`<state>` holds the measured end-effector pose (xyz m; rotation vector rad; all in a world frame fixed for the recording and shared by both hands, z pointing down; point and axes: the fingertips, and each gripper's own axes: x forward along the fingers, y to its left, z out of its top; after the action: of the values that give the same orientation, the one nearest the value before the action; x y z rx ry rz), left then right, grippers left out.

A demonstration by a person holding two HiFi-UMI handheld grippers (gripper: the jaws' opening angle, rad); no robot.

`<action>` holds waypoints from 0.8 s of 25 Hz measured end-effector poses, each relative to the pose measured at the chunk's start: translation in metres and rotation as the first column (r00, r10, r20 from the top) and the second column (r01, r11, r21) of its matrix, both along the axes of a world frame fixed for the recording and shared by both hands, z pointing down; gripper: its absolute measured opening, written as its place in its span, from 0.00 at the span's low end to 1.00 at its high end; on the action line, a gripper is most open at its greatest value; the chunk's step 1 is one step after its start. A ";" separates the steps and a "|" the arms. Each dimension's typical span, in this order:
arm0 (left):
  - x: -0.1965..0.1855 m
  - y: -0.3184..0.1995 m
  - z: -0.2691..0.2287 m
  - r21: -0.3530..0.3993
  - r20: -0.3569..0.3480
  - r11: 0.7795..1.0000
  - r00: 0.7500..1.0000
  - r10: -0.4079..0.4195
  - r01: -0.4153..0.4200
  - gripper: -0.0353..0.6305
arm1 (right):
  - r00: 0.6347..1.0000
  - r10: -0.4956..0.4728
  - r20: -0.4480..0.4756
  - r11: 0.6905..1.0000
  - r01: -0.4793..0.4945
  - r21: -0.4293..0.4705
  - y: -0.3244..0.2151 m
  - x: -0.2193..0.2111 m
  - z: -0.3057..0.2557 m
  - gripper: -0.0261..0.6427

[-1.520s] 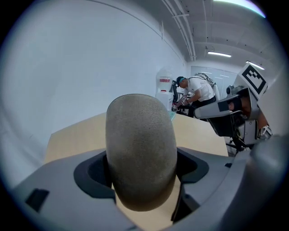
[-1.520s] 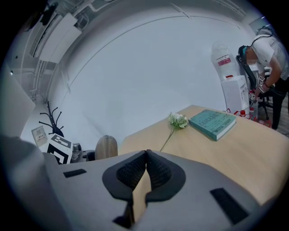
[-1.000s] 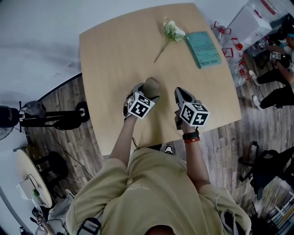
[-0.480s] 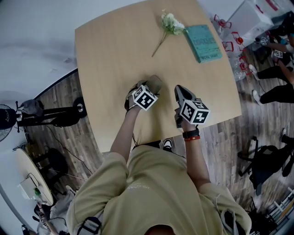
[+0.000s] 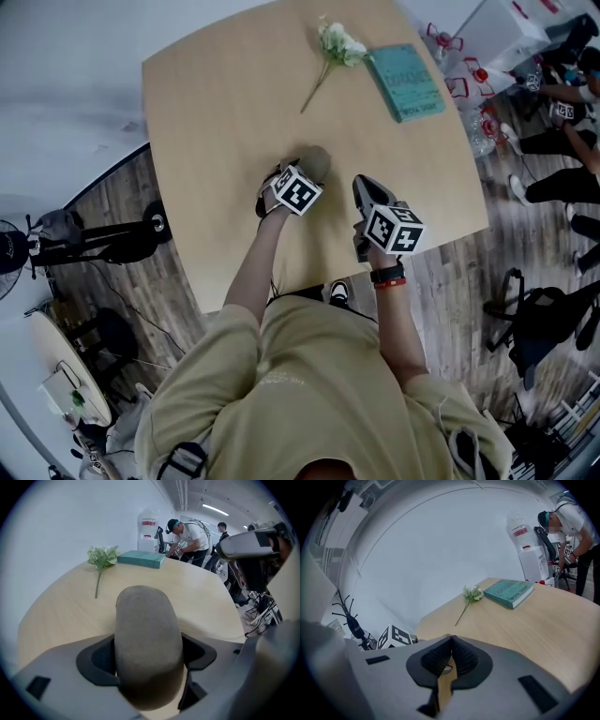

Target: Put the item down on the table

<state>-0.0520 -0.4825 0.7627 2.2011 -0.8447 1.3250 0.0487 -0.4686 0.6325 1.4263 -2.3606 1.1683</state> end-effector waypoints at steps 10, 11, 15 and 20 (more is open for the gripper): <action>0.008 -0.006 0.013 -0.010 0.007 1.000 1.000 -0.013 0.013 0.62 | 1.000 0.014 0.000 1.000 -0.014 -0.010 0.012 0.008 0.003 0.06; 0.009 -0.006 0.014 -0.012 0.004 1.000 1.000 -0.015 0.015 0.62 | 1.000 0.015 -0.001 1.000 -0.015 -0.009 0.012 0.008 0.002 0.06; 0.009 -0.008 0.012 0.009 -0.008 0.999 0.999 -0.032 0.032 0.62 | 1.000 0.014 0.002 1.000 -0.014 -0.002 0.017 0.011 -0.001 0.06; 0.006 -0.002 0.000 0.023 -0.030 0.998 0.998 -0.053 0.054 0.62 | 1.000 0.007 0.009 1.000 -0.007 0.011 0.026 0.010 -0.010 0.06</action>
<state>-0.0456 -0.4844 0.7631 2.1947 -0.9058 1.2613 0.0588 -0.4421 0.6220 1.4363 -2.3738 1.1675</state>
